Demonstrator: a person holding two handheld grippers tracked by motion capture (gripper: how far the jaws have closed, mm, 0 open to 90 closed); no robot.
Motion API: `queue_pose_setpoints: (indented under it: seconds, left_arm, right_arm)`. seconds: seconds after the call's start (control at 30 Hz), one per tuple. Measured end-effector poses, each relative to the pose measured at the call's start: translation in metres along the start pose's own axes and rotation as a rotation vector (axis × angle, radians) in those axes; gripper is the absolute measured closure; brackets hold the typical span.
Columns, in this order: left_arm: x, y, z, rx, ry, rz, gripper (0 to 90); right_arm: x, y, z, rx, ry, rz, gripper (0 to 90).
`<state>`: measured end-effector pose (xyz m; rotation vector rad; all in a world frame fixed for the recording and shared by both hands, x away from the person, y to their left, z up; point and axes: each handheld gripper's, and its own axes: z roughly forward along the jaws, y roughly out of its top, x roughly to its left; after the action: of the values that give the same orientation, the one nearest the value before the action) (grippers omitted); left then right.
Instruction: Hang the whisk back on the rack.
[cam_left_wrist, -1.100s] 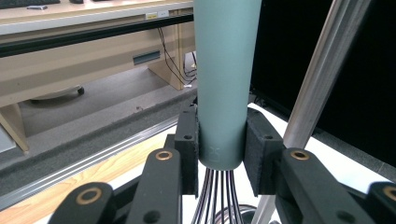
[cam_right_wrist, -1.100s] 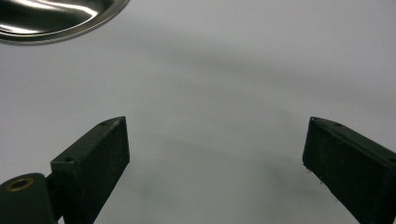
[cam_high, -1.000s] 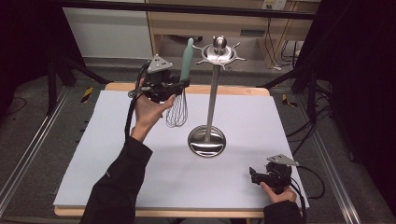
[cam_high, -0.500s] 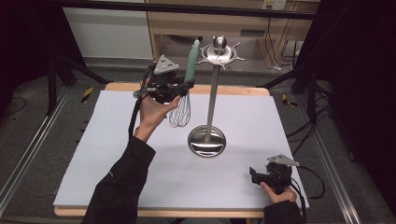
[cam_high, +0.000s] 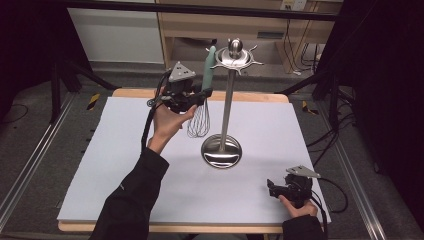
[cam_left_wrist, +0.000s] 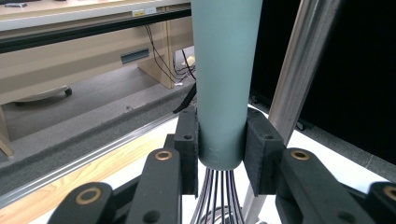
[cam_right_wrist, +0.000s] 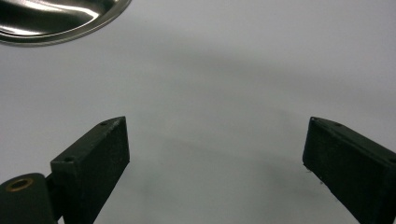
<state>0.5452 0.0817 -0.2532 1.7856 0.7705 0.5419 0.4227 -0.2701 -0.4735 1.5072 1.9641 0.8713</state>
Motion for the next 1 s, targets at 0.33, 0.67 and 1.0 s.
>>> queue_pose_setpoints:
  seconds: [0.33, 0.67, 1.0]
  left_arm:
    - [-0.003, -0.001, 0.007, -0.008, 0.05, 0.015, 68.4]
    - [-0.002, -0.001, 0.013, -0.017, 0.066, 0.018, 67.8]
    - [0.001, -0.002, 0.014, -0.006, 0.072, 0.009, 66.3]
  right_arm:
    - [0.001, 0.0, 0.0, 0.003, 0.001, 0.002, 7.7]
    - [0.001, 0.0, 0.001, 0.001, 0.001, -0.006, 7.7]
    - [0.0, 0.0, 0.0, 0.002, 0.0, -0.005, 7.7]
